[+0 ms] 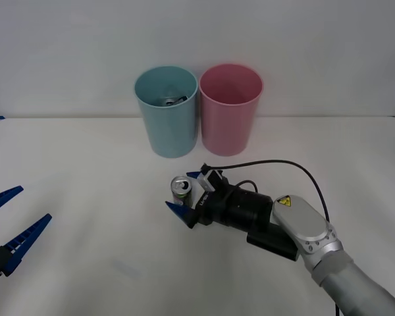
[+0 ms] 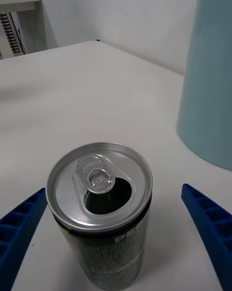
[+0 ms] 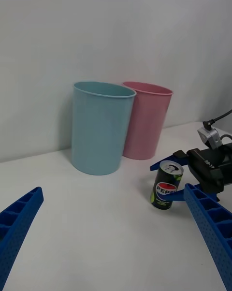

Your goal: Grasp the object on the table and drop it into the matching bin: aluminum can to the light blue bin, PET bottle to the pink bin.

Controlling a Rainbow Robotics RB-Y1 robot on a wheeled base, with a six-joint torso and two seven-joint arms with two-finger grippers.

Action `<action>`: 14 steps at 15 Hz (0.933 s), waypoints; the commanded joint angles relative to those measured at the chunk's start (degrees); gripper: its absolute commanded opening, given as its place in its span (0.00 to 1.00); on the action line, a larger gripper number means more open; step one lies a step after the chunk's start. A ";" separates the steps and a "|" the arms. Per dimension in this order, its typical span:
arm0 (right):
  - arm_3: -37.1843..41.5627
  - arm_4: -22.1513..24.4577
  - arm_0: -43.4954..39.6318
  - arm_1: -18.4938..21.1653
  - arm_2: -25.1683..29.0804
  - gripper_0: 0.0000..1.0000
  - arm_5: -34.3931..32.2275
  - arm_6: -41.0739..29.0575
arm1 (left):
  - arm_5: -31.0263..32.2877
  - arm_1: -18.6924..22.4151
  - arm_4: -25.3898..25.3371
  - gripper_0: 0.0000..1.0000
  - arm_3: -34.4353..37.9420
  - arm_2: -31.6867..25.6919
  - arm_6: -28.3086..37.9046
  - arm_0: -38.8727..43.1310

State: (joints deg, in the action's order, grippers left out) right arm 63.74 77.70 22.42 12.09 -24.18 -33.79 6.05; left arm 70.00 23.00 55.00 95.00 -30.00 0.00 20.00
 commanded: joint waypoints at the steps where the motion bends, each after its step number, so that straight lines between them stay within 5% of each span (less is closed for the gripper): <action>1: 0.07 -0.01 0.00 -0.05 -0.34 0.00 0.48 0.19 | 0.00 0.00 0.00 1.00 0.00 0.00 0.00 0.00; 14: 4.29 -1.50 -0.79 0.83 -1.22 0.00 1.00 -1.22 | 0.00 0.00 0.00 1.00 0.00 0.00 0.00 0.00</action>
State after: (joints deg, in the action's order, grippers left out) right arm 66.95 76.63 21.95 12.53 -25.29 -32.74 5.18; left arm 70.00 23.00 55.00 95.00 -30.00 0.00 20.00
